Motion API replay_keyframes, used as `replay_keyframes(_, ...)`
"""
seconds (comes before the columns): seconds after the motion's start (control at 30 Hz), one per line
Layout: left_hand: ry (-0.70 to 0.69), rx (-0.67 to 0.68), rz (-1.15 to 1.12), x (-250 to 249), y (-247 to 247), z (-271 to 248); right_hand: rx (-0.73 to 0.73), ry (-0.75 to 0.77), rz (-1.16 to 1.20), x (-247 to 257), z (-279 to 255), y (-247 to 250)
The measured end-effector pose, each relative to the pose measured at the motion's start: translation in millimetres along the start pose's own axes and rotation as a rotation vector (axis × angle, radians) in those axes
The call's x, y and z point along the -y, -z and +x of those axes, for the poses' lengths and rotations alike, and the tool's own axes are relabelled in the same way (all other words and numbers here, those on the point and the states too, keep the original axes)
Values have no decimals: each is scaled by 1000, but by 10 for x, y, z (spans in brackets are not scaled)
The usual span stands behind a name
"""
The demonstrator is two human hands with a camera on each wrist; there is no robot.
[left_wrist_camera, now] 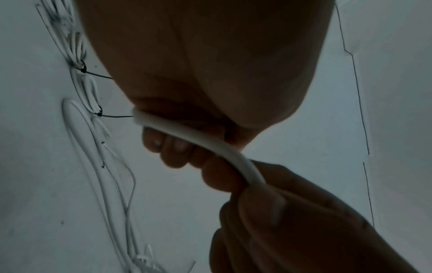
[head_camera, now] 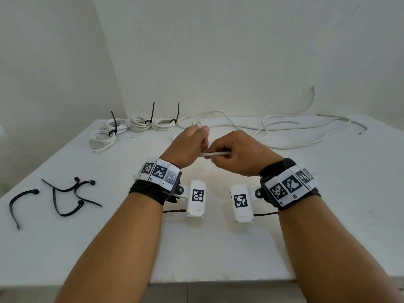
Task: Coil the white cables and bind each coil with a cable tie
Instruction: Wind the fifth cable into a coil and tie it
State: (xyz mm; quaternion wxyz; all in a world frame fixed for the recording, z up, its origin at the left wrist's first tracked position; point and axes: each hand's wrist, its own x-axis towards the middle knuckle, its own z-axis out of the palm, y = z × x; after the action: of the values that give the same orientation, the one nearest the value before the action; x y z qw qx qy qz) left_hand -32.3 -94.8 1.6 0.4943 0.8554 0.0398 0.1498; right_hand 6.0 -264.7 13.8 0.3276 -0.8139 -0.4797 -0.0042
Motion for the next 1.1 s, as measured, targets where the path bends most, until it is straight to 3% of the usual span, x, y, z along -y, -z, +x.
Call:
replay_keyframes(0.17,-67,245,178,-89,-19,-58,-205,120,17,-52,0,44)
replay_keyframes(0.37,49,391,-344,-33,-161,-47,-460,146,87,-199,-1,117)
replay_keyframes(0.53,-5,523,-561,-40,-176,-85,-552,94,229,-272,2,145)
replay_keyframes(0.87,-75,548,-1078,-114,-85,-149,-386,24,93,-397,87,-14)
replay_keyframes(1.1,-188,494,-1234,-120,-87,-116,-253,-39,54,-324,97,-59)
